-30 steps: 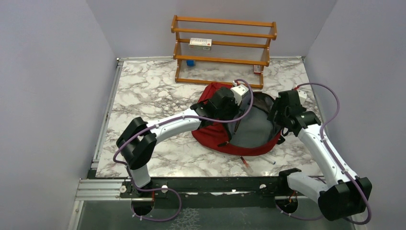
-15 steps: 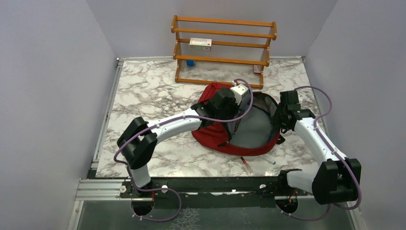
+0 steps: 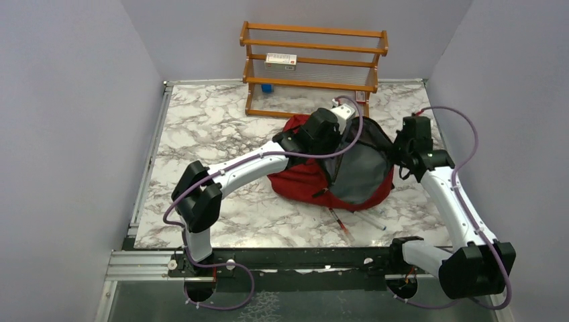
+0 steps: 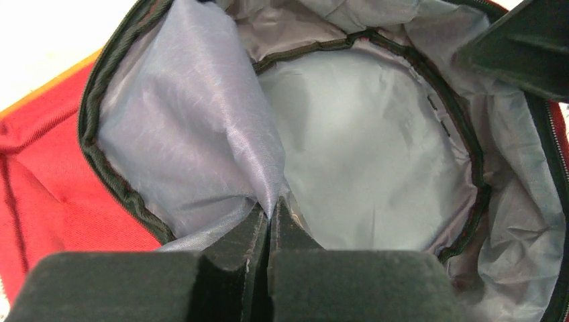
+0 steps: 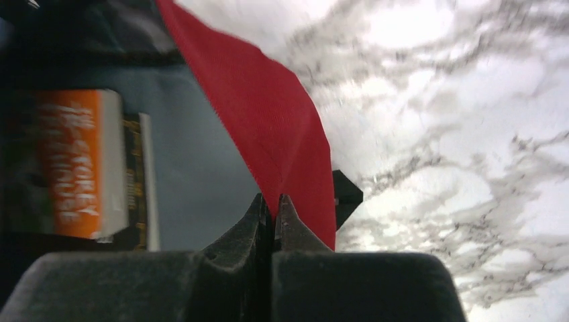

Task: Pack the student bag
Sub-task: Adjust the student bag at the center of the board.

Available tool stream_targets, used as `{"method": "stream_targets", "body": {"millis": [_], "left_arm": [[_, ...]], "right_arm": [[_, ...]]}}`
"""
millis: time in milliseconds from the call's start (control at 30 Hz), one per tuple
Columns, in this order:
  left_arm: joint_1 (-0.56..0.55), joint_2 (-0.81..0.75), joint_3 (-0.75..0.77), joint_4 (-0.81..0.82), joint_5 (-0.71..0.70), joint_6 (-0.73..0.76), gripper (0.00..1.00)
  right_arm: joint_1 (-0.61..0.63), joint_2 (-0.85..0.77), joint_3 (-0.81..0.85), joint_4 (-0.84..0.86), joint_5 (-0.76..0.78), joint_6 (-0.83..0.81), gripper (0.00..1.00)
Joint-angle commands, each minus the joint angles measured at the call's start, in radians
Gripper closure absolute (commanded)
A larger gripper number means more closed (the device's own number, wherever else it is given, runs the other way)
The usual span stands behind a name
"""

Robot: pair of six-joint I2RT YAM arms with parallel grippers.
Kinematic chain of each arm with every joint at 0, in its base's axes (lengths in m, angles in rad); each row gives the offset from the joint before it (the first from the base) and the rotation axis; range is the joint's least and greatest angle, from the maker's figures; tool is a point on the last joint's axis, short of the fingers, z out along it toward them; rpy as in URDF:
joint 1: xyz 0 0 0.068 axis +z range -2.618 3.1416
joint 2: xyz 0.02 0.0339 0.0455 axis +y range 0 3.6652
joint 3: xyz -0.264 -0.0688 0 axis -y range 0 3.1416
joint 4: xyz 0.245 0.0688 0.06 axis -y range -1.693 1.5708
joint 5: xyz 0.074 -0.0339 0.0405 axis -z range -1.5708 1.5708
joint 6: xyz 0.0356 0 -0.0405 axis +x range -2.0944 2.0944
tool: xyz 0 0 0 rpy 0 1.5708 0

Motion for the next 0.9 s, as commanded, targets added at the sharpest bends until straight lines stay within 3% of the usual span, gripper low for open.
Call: {"method": "stream_targets", "body": {"millis": [0,200,400,667,867], "left_arm": [[0.001,-0.021,0.146,-0.019,-0.026,0.005,1.00],[0.016,-0.048,0.273,-0.108,-0.077,0.029,1.00],[0.041,-0.097,0.351,-0.176,-0.123,0.047,1.00],[0.075,-0.197,0.399,-0.271,-0.217,0.071,1.00],[0.086,-0.296,0.351,-0.336,-0.333,0.094,1.00]], "right_arm": [[-0.004,-0.082,0.168,0.000,-0.017,-0.048,1.00],[-0.004,-0.047,0.390,-0.071,-0.110,-0.089,1.00],[-0.002,0.031,0.544,-0.106,-0.348,-0.088,0.99],[0.011,0.119,0.615,-0.048,-0.654,-0.033,0.99],[0.111,0.188,0.620,0.002,-0.703,-0.018,1.00]]}}
